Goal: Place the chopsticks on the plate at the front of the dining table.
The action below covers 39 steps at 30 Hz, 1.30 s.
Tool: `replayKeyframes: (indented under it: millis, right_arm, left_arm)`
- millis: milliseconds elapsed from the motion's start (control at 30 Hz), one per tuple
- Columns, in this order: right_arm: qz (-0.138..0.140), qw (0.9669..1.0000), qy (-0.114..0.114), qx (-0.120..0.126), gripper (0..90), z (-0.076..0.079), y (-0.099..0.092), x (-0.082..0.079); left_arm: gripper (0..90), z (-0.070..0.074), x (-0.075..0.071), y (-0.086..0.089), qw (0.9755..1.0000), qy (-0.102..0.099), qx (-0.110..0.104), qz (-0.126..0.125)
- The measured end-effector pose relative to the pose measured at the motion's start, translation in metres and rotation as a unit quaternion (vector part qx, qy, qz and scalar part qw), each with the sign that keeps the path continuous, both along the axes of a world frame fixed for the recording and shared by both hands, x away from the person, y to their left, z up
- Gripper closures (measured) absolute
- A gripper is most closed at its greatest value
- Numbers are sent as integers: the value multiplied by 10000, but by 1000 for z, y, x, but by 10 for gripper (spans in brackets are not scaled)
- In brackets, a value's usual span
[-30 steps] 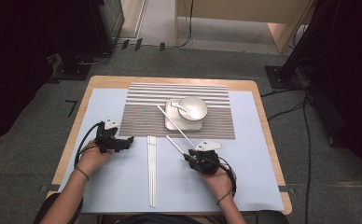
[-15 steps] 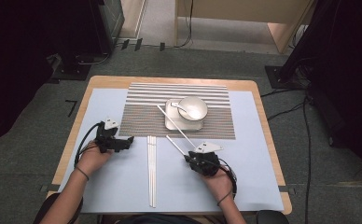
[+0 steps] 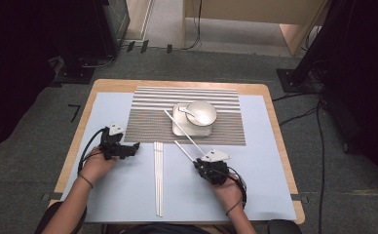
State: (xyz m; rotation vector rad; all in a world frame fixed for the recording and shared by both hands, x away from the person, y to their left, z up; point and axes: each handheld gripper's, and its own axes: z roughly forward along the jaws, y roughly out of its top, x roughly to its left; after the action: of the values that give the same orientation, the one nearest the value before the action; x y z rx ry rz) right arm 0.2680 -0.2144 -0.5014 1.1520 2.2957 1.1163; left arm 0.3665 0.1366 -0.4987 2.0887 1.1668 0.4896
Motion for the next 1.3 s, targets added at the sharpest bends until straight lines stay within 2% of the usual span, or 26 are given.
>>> replayKeyframes:
  millis: [167,433,867,1300]
  right_arm:
    - [-94,9999,72,72,851,0,-1,1]
    - [-92,9998,98,115,856,0,-2,2]
    - [-288,9985,347,309,857,3,-6,7]
    - [-300,9980,405,387,857,9,-5,10]
  left_arm:
    - [90,0,0,0,10000,1,1,-1]
    - [90,0,0,0,10000,2,0,-2]
    - [90,0,0,0,10000,5,-3,-1]
    - [89,0,0,0,10000,5,-1,-3]
